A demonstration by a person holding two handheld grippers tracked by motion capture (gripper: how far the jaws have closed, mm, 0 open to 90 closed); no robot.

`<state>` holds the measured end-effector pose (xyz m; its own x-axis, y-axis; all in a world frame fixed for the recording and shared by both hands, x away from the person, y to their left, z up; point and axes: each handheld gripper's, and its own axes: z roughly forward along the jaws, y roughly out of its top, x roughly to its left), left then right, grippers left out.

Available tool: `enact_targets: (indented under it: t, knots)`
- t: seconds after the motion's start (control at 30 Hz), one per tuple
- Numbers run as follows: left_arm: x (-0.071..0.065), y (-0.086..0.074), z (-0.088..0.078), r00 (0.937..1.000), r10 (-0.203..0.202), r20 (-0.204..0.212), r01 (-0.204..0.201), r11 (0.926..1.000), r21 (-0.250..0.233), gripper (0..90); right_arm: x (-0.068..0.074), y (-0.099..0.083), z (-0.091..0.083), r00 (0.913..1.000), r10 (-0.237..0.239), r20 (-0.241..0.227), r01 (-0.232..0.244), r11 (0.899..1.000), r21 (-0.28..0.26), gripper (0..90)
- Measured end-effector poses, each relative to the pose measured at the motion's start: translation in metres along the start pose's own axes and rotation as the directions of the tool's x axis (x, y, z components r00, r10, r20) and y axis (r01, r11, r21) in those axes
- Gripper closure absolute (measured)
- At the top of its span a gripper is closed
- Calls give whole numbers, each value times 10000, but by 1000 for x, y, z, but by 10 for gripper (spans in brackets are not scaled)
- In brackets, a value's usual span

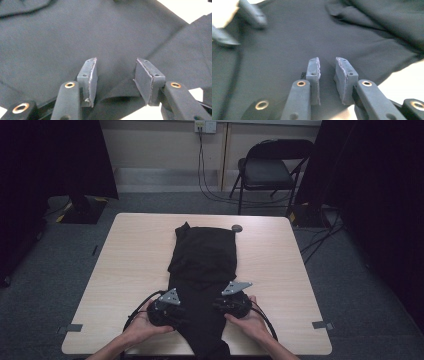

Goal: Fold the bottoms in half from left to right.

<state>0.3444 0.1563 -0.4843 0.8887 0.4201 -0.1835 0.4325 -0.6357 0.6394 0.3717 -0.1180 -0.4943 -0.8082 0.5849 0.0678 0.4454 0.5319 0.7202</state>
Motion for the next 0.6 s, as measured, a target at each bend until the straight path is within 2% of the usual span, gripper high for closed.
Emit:
enact_targets:
  t: [0.03, 0.07, 0.13, 0.2, 0.3, 0.37, 0.4, 0.43, 0.47, 0.5, 0.53, 0.57, 0.6]
  knots:
    - [-1, -2, -2, 9996, -254, 106, 254, 9997, -8, 531, -1, 0, 0, 10000, -17, 50, 17, 10000, 9, 735]
    - [-1, -3, -5, 9998, -166, 140, 162, 9996, 241, 531, -3, 0, -1, 10000, 30, 62, -30, 10000, 6, 734]
    - [-1, -6, -9, 9998, -181, -110, 182, 9998, 121, 527, -6, 0, -2, 9997, 145, 215, -147, 9999, 79, 697]
    - [6, -2, -14, 9988, -435, -219, 424, 9980, -475, 527, -9, 1, -5, 9989, 310, 351, -311, 9995, 20, 675]
    - [22, 13, -22, 9932, -844, -797, 727, 9876, -1390, 526, -19, 10, -11, 9971, 515, 554, -488, 9976, -483, 674]
    - [38, 24, -27, 9847, -1143, -1318, 902, 9802, -1762, 519, -32, 21, -16, 9938, 801, 772, -726, 9927, -965, 651]
    - [46, 28, -28, 9776, -1386, -1584, 1056, 9741, -2001, 519, -37, 26, -18, 9918, 915, 890, -812, 9903, -1130, 638]
    - [55, 32, -29, 9676, -1623, -1935, 1185, 9684, -2197, 520, -44, 32, -18, 9890, 1114, 969, -973, 9854, -1396, 619]
    - [64, 37, -30, 9569, -1747, -2319, 1222, 9669, -2242, 535, -50, 37, -18, 9857, 1268, 1114, -1087, 9817, -1563, 590]
    - [72, 41, -30, 9488, -1888, -2533, 1268, 9619, -2421, 555, -55, 42, -16, 9829, 1311, 1292, -1096, 9807, -1617, 551]
    - [82, 45, -29, 9438, -2100, -2553, 1417, 9547, -2616, 562, -59, 47, -13, 9798, 1311, 1507, -1054, 9802, -1675, 513]
    - [91, 48, -28, 9327, -2415, -2677, 1625, 9444, -2860, 564, -64, 51, -10, 9758, 1405, 1674, -1101, 9777, -1791, 477]
    - [99, 51, -27, 9255, -2567, -2785, 1673, 9367, -3077, 560, -69, 54, -7, 9728, 1558, 1715, -1235, 9750, -1848, 450]
